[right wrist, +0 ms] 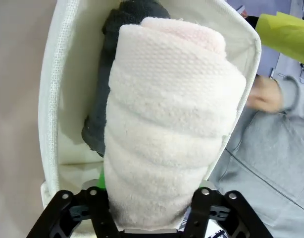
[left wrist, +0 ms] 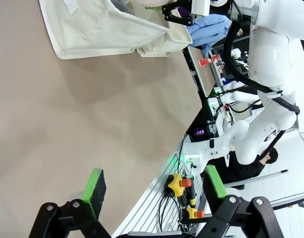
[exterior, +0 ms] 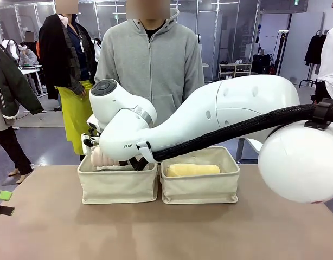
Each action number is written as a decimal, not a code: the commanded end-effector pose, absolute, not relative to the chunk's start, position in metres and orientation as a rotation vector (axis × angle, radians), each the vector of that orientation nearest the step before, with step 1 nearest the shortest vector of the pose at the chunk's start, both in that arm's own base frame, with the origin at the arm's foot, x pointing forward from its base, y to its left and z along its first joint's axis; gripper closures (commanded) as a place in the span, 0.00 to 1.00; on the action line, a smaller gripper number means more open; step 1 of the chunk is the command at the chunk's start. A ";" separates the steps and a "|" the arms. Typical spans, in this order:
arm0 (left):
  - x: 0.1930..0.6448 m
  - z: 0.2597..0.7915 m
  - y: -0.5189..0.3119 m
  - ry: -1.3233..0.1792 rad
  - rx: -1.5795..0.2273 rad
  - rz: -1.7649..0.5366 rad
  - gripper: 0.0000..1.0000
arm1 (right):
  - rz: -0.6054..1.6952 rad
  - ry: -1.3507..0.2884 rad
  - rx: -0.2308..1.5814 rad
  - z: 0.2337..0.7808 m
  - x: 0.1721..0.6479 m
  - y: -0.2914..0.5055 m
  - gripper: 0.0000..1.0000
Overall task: Divide the towels into two baskets.
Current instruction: Pick up one hotel-folded towel from the bottom of the table and place it in the Fabric basket indicated by the person.
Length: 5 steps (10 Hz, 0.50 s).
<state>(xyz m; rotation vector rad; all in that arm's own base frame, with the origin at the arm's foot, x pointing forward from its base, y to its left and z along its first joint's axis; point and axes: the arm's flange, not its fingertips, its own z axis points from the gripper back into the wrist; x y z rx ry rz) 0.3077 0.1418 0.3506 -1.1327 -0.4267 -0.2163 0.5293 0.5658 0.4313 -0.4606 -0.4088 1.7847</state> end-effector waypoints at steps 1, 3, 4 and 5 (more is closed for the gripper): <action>0.306 0.353 0.142 -0.445 -1.145 -0.218 0.00 | 1.789 -0.388 -0.465 0.440 0.528 0.568 0.00; 0.306 0.353 0.142 -0.445 -1.145 -0.218 0.00 | 1.792 -0.392 -0.443 0.444 0.526 0.564 0.00; 0.306 0.353 0.142 -0.445 -1.145 -0.218 0.00 | 1.792 -0.400 -0.442 0.446 0.525 0.564 0.00; 0.306 0.353 0.142 -0.445 -1.145 -0.218 0.00 | 1.784 -0.418 -0.432 0.450 0.522 0.559 0.00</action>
